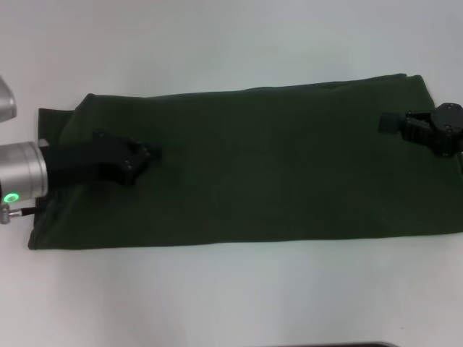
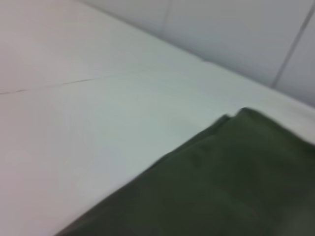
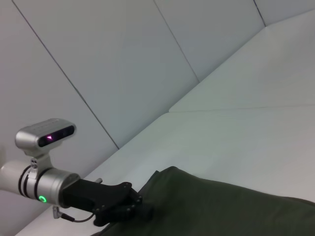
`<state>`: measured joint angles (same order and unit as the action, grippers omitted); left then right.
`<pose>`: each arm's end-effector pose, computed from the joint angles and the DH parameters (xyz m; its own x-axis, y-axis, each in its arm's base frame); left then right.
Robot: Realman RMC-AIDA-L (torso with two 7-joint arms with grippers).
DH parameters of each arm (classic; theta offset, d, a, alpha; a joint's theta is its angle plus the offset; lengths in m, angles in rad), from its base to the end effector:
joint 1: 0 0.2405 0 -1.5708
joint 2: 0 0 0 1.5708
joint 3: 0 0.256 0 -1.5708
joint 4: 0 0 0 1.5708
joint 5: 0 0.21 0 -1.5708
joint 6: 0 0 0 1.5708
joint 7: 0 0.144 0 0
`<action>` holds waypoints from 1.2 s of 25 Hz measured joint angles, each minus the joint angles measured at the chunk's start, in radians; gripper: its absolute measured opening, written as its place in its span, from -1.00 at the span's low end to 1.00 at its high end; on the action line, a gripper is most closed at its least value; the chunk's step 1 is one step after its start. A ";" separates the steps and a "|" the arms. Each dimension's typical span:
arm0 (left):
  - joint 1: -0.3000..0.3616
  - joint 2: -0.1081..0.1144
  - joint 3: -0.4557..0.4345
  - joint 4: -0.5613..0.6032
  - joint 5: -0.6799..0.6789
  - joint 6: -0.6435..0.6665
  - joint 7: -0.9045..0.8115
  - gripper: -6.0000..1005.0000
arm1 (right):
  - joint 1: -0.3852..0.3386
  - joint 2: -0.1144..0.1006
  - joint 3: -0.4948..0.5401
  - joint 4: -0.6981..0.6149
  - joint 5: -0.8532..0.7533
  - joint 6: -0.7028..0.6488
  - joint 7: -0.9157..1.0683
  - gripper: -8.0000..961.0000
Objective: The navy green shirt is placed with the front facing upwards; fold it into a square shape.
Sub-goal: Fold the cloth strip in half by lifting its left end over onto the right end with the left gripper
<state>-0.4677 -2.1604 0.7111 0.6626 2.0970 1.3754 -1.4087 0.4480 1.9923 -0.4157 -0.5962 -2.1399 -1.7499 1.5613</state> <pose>-0.2876 0.3151 -0.0397 0.7767 0.4631 0.4269 0.5789 -0.7919 -0.1943 0.3127 0.2895 0.0455 0.5763 -0.5788 -0.5769 -0.7036 -0.7106 0.0101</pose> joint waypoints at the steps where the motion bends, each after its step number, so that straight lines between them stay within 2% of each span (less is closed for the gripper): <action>1: -0.003 -0.001 0.001 -0.002 -0.001 0.011 0.000 -0.82 | 0.000 0.000 0.000 0.000 0.000 0.000 0.000 -0.94; 6: -0.046 -0.005 0.016 -0.081 -0.033 0.035 0.029 -0.81 | -0.002 0.000 0.000 0.004 0.000 0.004 0.000 -0.94; 12: -0.101 -0.007 0.053 -0.182 -0.047 -0.028 0.076 -0.81 | -0.003 0.000 0.000 0.005 0.000 0.007 -0.001 -0.94; 24: -0.116 -0.012 0.166 -0.231 -0.046 -0.166 0.075 -0.79 | 0.001 0.000 0.000 0.006 0.000 0.006 0.000 -0.94; 30: -0.120 -0.012 0.176 -0.240 -0.047 -0.179 0.073 -0.79 | 0.002 0.000 0.000 0.006 0.000 0.005 0.001 -0.94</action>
<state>-0.5880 -2.1724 0.8876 0.4224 2.0498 1.1963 -1.3357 0.4495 1.9924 -0.4157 -0.5905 -2.1399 -1.7451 1.5626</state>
